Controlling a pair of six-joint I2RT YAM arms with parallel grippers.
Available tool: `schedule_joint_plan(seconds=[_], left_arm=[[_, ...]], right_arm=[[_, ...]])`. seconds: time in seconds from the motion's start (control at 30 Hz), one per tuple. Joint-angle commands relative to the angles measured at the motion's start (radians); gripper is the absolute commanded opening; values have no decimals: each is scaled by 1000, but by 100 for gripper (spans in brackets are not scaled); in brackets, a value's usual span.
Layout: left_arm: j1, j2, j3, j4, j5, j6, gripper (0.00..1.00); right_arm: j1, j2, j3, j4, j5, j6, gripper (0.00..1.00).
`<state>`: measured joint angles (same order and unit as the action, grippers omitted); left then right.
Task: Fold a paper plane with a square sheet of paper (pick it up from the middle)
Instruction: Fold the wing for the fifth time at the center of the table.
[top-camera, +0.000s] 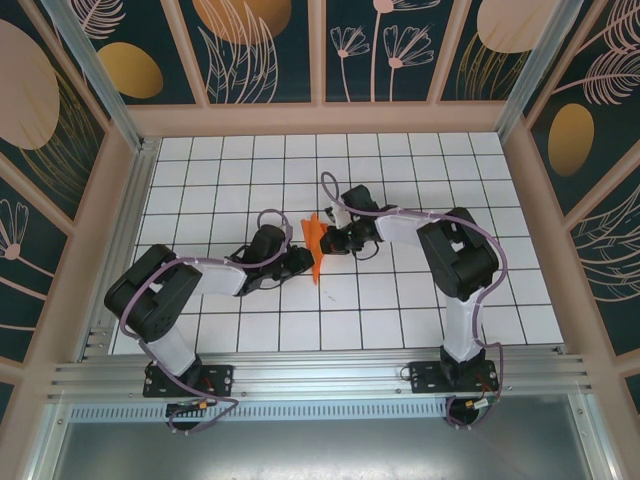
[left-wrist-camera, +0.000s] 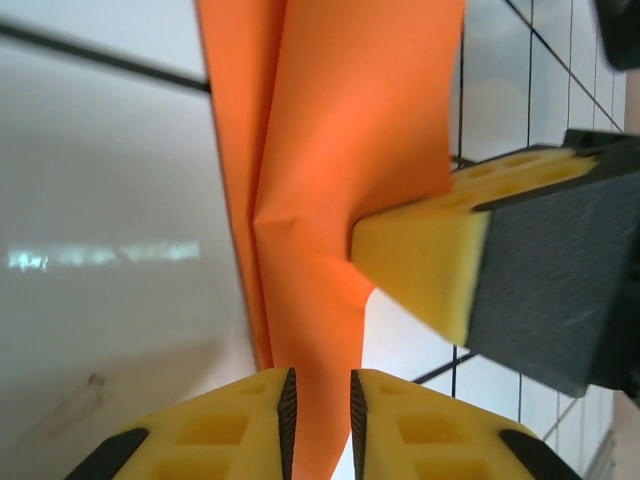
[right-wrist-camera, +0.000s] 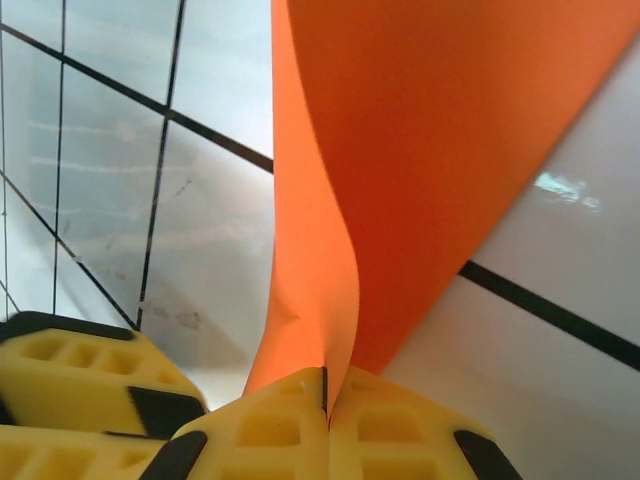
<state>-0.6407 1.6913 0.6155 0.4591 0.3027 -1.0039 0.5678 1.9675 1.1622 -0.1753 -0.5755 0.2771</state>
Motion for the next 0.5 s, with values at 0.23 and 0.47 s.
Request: schedule_joint_plan(seconds=[0.23, 0.47], left_arm=[[-4, 16, -53, 154, 86, -77, 26], [-4, 16, -38, 41, 7, -16, 24]], right_arm=[[14, -20, 0, 17, -20, 34, 9], [11, -14, 7, 44, -45, 45, 25]])
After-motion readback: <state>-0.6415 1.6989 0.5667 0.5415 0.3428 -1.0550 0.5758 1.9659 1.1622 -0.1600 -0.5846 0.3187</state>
